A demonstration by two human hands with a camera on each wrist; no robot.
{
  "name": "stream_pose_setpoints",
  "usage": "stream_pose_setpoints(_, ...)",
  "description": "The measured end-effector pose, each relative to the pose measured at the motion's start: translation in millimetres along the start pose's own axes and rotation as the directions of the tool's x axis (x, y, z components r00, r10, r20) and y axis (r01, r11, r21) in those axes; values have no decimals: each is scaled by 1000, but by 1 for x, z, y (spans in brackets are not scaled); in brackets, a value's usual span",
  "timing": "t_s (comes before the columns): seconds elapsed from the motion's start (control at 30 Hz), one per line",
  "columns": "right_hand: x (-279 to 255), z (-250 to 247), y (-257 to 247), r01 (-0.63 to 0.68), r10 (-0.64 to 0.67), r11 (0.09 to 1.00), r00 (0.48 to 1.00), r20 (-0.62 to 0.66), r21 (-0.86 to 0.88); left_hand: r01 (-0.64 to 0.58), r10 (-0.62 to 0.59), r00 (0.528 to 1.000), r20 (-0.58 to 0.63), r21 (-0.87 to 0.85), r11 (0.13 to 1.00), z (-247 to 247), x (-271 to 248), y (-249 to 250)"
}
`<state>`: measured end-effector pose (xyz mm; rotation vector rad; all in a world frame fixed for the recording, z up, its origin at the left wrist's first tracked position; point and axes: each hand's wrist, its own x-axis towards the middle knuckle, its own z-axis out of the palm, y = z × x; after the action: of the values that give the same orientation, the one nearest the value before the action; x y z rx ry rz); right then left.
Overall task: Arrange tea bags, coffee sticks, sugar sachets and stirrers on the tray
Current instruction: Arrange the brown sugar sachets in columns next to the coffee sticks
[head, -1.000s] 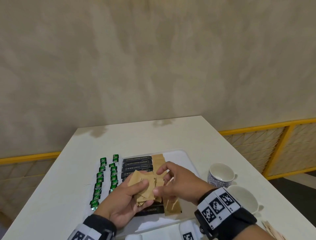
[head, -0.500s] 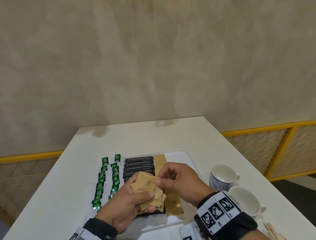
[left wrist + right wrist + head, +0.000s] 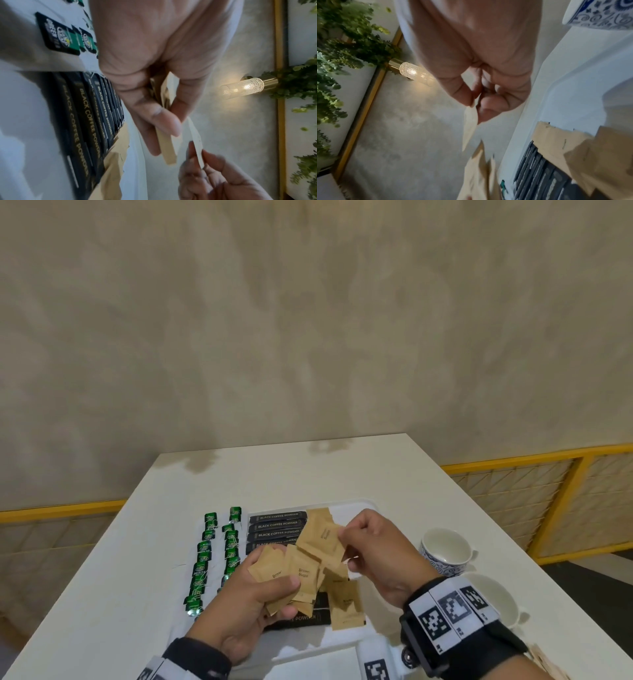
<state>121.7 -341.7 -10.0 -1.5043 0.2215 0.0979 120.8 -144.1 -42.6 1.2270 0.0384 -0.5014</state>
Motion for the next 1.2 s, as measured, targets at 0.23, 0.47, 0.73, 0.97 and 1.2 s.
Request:
stream_pose_setpoints(0.23,-3,-23,10,-123,122,992,992,-44,-19,-6,6,996,-88,-5,1000,-13,1,-2)
stream_pose_setpoints(0.47,-17,-26,33,-268,265,963,959,102,19,14,-15,997,-82,-8,1000,-13,2,-4)
stream_pose_setpoints(0.73,-23,-16,37,-252,240,967,949,207,36,42,-41,999,-10,67,997,5,2,-14)
stream_pose_setpoints(0.97,-29,-12,41,-333,313,940,926,210,72,52,-53,999,10,95,994,5,0,-17)
stream_pose_setpoints(1.2,-21,-26,45,-150,123,693,988,-90,-706,-6,8,998,-69,21,1000,-14,-8,-1)
